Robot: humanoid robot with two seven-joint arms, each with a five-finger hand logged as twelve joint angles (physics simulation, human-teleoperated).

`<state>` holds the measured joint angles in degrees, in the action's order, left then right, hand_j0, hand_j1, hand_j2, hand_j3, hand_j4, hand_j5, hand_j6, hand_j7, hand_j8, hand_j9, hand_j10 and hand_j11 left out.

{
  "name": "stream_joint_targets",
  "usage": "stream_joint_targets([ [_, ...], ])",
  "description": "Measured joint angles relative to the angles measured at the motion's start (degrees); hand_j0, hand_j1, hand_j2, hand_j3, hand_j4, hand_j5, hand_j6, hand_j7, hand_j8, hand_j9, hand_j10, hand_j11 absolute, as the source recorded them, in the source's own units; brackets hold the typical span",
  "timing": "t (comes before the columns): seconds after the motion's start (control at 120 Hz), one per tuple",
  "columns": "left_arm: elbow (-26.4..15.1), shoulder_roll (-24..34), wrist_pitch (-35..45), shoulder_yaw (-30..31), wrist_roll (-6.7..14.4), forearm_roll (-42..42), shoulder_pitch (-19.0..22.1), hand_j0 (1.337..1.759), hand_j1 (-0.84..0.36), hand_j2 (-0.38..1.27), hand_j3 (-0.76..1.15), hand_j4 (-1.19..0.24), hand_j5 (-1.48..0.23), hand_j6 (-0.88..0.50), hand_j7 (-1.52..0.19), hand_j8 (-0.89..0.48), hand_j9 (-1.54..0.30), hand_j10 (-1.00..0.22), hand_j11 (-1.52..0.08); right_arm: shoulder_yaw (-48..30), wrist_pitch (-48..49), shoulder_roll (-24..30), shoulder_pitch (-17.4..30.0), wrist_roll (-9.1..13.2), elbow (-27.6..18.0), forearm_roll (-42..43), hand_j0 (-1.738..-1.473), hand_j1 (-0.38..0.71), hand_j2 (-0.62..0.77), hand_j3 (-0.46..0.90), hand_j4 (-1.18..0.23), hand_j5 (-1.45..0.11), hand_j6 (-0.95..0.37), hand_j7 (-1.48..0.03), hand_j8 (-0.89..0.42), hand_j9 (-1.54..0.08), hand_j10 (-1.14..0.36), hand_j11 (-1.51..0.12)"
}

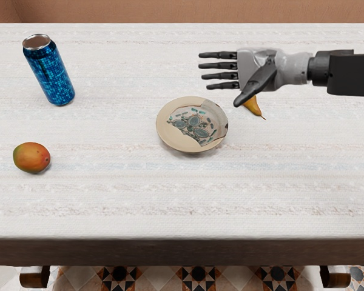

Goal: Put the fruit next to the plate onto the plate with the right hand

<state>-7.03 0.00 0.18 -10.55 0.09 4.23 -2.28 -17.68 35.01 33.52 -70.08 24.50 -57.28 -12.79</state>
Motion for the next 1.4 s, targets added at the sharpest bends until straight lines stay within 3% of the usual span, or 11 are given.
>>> stream_joint_targets([
  [0.158,0.0,0.0,0.0,0.0,0.0,0.0,0.0,1.658,0.32,0.00,0.00,-0.02,-0.03,-0.02,-0.03,-0.02,-0.03,-0.02,-0.03,-0.1,0.0,0.0,0.0,0.4,0.3,0.4,-1.658,-0.35,0.00,0.00,0.00,0.00,0.00,0.00,0.00,0.00,0.00,0.00],
  [0.275,0.0,0.0,0.0,0.0,0.0,0.0,0.0,1.658,0.32,0.00,0.00,-0.02,-0.03,-0.02,-0.03,-0.02,-0.03,-0.02,-0.03,-1.0,-2.2,-0.1,-0.4,0.0,0.9,6.6,-1.658,-0.35,0.00,0.00,0.00,0.00,0.00,0.00,0.00,0.00,0.00,0.00],
  [0.458,0.0,0.0,0.0,0.0,0.0,0.0,0.0,1.658,0.32,0.00,0.00,-0.02,-0.03,-0.02,-0.03,-0.02,-0.03,-0.02,-0.03,-2.5,-23.3,-4.7,-0.7,-0.3,0.9,23.9,-1.658,-0.35,0.00,0.00,0.00,0.00,0.00,0.00,0.00,0.00,0.00,0.00],
  [0.608,0.0,0.0,0.0,0.0,0.0,0.0,0.0,1.658,0.32,0.00,0.00,-0.02,-0.03,-0.02,-0.03,-0.02,-0.03,-0.02,-0.03,-1.6,-33.7,-6.2,-1.0,0.0,1.2,30.0,-1.658,-0.35,0.00,0.00,0.00,0.00,0.00,0.00,0.00,0.00,0.00,0.00],
  [0.7,0.0,0.0,0.0,0.0,0.0,0.0,0.0,1.658,0.32,0.00,0.00,-0.02,-0.03,-0.02,-0.03,-0.02,-0.03,-0.02,-0.03,1.0,-39.5,-7.1,-1.9,1.4,1.6,32.3,-1.658,-0.35,0.00,0.00,0.00,0.00,0.00,0.00,0.00,0.00,0.00,0.00],
  [0.8,0.0,0.0,0.0,0.0,0.0,0.0,0.0,1.658,0.32,0.00,0.00,-0.02,-0.03,-0.02,-0.03,-0.02,-0.03,-0.02,-0.03,2.2,-44.0,-8.0,-2.2,5.9,2.5,34.9,-1.658,-0.35,0.00,0.00,0.00,0.00,0.00,0.00,0.00,0.00,0.00,0.00],
  [0.925,0.0,0.0,0.0,0.0,0.0,0.0,0.0,1.658,0.32,0.00,0.00,-0.02,-0.03,-0.02,-0.03,-0.02,-0.03,-0.02,-0.03,4.8,-47.6,-12.0,-2.4,9.1,7.5,36.9,-1.658,-0.35,0.00,0.00,0.00,0.00,0.00,0.00,0.00,0.00,0.00,0.00],
  [1.133,0.0,0.0,0.0,0.0,0.0,0.0,0.0,1.658,0.32,0.00,0.00,-0.02,-0.03,-0.02,-0.03,-0.02,-0.03,-0.02,-0.03,6.2,-50.2,-15.4,-2.5,10.3,10.7,38.2,-1.658,-0.34,0.00,0.00,-0.01,-0.01,-0.01,-0.01,-0.01,-0.01,-0.01,-0.01],
  [1.4,0.0,0.0,0.0,0.0,0.0,0.0,0.0,1.658,0.32,0.00,0.00,-0.02,-0.03,-0.02,-0.03,-0.02,-0.03,-0.02,-0.03,8.0,-56.4,-18.7,-2.5,10.5,12.0,39.9,-1.658,-0.18,-0.03,0.00,-0.15,-0.19,-0.15,-0.19,-0.15,-0.19,-0.15,-0.19],
])
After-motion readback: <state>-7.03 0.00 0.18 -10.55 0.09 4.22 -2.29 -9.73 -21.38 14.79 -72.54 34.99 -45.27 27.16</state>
